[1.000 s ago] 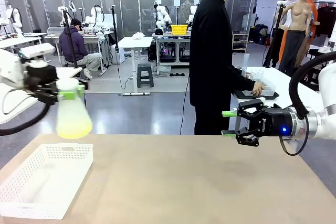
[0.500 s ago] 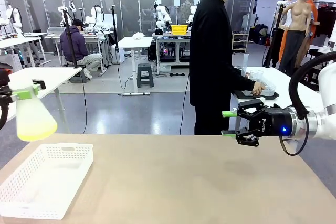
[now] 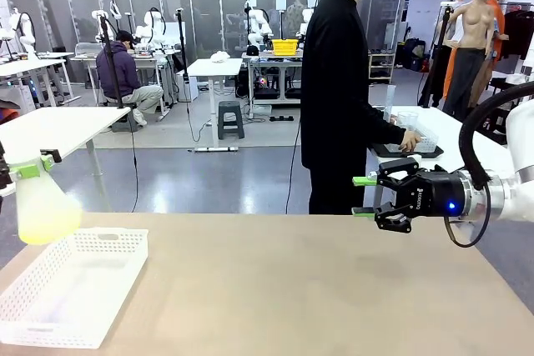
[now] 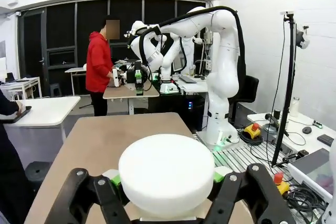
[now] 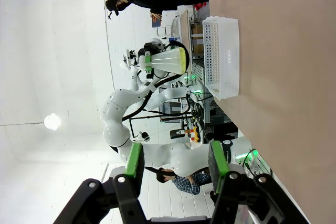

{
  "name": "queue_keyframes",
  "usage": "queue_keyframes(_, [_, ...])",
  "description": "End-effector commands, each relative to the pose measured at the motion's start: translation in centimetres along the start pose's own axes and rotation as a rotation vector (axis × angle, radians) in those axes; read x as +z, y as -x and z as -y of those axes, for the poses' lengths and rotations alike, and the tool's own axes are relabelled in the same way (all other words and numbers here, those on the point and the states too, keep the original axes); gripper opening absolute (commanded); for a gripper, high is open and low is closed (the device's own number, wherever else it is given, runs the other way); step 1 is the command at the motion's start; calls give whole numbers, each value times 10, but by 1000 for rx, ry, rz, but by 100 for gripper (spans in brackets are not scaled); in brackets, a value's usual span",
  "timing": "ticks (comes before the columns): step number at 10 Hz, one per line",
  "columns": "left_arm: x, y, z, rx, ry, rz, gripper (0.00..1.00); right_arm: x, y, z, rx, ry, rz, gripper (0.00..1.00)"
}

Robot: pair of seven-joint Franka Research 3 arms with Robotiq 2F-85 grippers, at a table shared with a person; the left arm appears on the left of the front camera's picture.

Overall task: Prepare the solutions needed for the experiment.
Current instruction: When the human places the Big flask in the center of the table, pick up the Big flask and place it in the left Organizing basket.

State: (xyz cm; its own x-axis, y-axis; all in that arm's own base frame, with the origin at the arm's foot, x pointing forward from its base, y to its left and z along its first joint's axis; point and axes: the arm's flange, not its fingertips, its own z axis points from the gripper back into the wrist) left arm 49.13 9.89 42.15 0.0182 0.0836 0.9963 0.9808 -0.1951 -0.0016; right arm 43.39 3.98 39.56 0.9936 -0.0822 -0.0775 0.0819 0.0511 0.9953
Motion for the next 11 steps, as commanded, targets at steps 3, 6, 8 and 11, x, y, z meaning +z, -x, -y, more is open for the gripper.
queue_keyframes(3, [6, 53, -13, -3, 27, -27, 0, -1, 0, -1, 20, -16, 7, 63])
queue_keyframes(6, [12, 87, -25, -31, 28, -66, 0, -1, 0, -1, 20, -16, 7, 63])
queue_keyframes(8, [13, 104, -34, -48, 20, -95, 0, -1, 0, -1, 20, -16, 7, 63])
queue_keyframes(11, [16, 130, -51, -45, 2, -90, 0, -1, 0, -1, 20, -16, 7, 63])
